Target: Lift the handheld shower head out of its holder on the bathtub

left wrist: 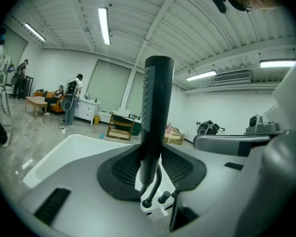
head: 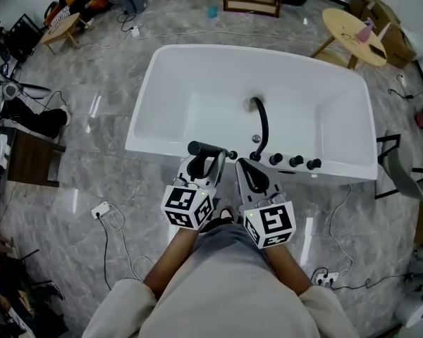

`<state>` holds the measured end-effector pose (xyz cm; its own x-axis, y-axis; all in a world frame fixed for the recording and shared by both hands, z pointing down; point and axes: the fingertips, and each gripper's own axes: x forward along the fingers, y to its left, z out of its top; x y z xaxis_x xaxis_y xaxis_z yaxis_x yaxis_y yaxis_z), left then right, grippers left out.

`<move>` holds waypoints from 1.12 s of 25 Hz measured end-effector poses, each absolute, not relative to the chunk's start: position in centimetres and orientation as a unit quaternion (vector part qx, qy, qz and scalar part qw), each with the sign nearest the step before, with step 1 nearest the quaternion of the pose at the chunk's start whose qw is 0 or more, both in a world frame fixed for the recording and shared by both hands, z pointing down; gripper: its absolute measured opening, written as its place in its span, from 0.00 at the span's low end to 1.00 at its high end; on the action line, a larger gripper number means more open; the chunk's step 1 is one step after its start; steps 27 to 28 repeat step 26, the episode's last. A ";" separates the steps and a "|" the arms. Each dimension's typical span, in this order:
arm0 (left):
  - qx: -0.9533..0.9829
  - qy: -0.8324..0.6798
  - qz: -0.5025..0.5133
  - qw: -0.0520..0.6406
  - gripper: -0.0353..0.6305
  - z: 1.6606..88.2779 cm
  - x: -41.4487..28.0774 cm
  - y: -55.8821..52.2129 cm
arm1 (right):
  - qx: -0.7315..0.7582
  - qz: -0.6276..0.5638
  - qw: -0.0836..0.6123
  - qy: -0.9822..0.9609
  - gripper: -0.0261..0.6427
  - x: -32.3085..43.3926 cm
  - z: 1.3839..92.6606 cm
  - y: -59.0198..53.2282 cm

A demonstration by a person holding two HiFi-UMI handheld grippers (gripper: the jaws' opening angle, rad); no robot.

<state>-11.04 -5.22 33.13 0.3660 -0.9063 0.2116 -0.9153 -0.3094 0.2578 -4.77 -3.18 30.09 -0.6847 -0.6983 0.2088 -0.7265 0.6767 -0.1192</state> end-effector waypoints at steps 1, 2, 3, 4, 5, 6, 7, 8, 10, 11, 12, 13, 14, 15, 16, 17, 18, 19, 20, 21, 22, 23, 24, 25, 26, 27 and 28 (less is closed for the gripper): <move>0.809 -0.563 0.012 0.169 0.26 33.1 -11.1 -5.1 | 0.391 0.096 0.074 -0.912 0.07 -4.8 30.1 -3.1; 0.808 -0.563 0.011 0.170 0.26 33.1 -11.1 -5.1 | 0.392 0.095 0.074 -0.912 0.06 -4.8 30.1 -3.0; 0.808 -0.564 0.010 0.171 0.26 33.1 -11.2 -5.0 | 0.393 0.095 0.074 -0.912 0.06 -4.7 30.1 -3.0; 0.808 -0.564 0.009 0.172 0.26 33.1 -11.2 -4.9 | 0.394 0.094 0.075 -0.911 0.06 -4.7 30.1 -2.9; 0.808 -0.563 0.008 0.173 0.26 33.2 -11.2 -4.9 | 0.395 0.094 0.076 -0.911 0.06 -4.6 30.2 -2.9; 0.808 -0.563 0.007 0.174 0.26 33.2 -11.1 -4.8 | 0.395 0.094 0.077 -0.910 0.06 -4.6 30.3 -2.9; 0.807 -0.564 0.006 0.176 0.26 33.3 -11.0 -4.7 | 0.396 0.095 0.078 -0.910 0.06 -4.5 30.4 -2.8; 0.807 -0.564 0.005 0.177 0.26 33.4 -11.0 -4.7 | 0.396 0.095 0.080 -0.910 0.06 -4.4 30.5 -2.8; 0.805 -0.565 0.004 0.181 0.26 33.7 -10.9 -4.7 | 0.398 0.094 0.081 -0.909 0.06 -4.3 30.6 -2.8; 0.804 -0.566 0.005 0.183 0.26 33.9 -11.0 -4.7 | 0.398 0.095 0.081 -0.909 0.06 -4.3 30.6 -2.8; 0.803 -0.567 0.004 0.184 0.26 33.9 -11.0 -4.7 | 0.398 0.095 0.081 -0.909 0.06 -4.3 30.7 -2.8; 0.802 -0.567 0.004 0.185 0.26 33.9 -11.1 -4.7 | 0.397 0.095 0.082 -0.909 0.06 -4.3 30.7 -2.8; 0.801 -0.569 0.004 0.185 0.26 33.9 -11.2 -4.6 | 0.397 0.096 0.083 -0.909 0.06 -4.3 30.7 -2.7; 0.800 -0.570 0.003 0.184 0.26 33.9 -11.2 -4.6 | 0.396 0.096 0.084 -0.909 0.06 -4.3 30.8 -2.7; 0.799 -0.572 0.002 0.184 0.26 33.9 -11.3 -4.6 | 0.395 0.096 0.085 -0.910 0.06 -4.3 30.8 -2.7; 0.798 -0.574 0.001 0.184 0.26 34.0 -11.3 -4.6 | 0.395 0.096 0.085 -0.910 0.06 -4.3 30.9 -2.7; 0.797 -0.575 0.001 0.185 0.26 34.1 -11.4 -4.6 | 0.395 0.096 0.086 -0.910 0.07 -4.3 30.9 -2.7; 0.797 -0.575 0.002 0.187 0.26 34.3 -11.4 -4.6 | 0.395 0.096 0.086 -0.910 0.06 -4.3 31.0 -2.6; 0.796 -0.575 0.002 0.188 0.26 34.3 -11.4 -4.6 | 0.395 0.096 0.086 -0.910 0.07 -4.3 31.0 -2.6; 0.796 -0.575 0.002 0.189 0.26 34.4 -11.4 -4.6 | 0.395 0.096 0.086 -0.910 0.07 -4.3 30.9 -2.6; 0.796 -0.574 0.002 0.190 0.26 34.4 -11.4 -4.6 | 0.395 0.096 0.086 -0.910 0.06 -4.3 30.9 -2.7; 0.796 -0.574 0.001 0.190 0.26 34.3 -11.5 -4.6 | 0.395 0.096 0.086 -0.910 0.06 -4.3 30.9 -2.7; 0.796 -0.574 0.001 0.190 0.26 34.3 -11.5 -4.7 | 0.396 0.096 0.086 -0.909 0.06 -4.4 30.9 -2.8; 0.796 -0.575 0.000 0.190 0.26 34.2 -11.5 -4.7 | 0.396 0.095 0.087 -0.909 0.06 -4.4 30.9 -2.8; 0.796 -0.575 -0.001 0.190 0.26 34.2 -11.6 -4.8 | 0.396 0.096 0.087 -0.909 0.06 -4.4 30.9 -2.9; 0.796 -0.575 -0.001 0.190 0.26 34.2 -11.6 -4.8 | 0.396 0.096 0.087 -0.909 0.06 -4.4 30.9 -2.9; 0.796 -0.575 -0.001 0.190 0.26 34.2 -11.6 -4.8 | 0.396 0.096 0.087 -0.909 0.06 -4.4 30.9 -2.9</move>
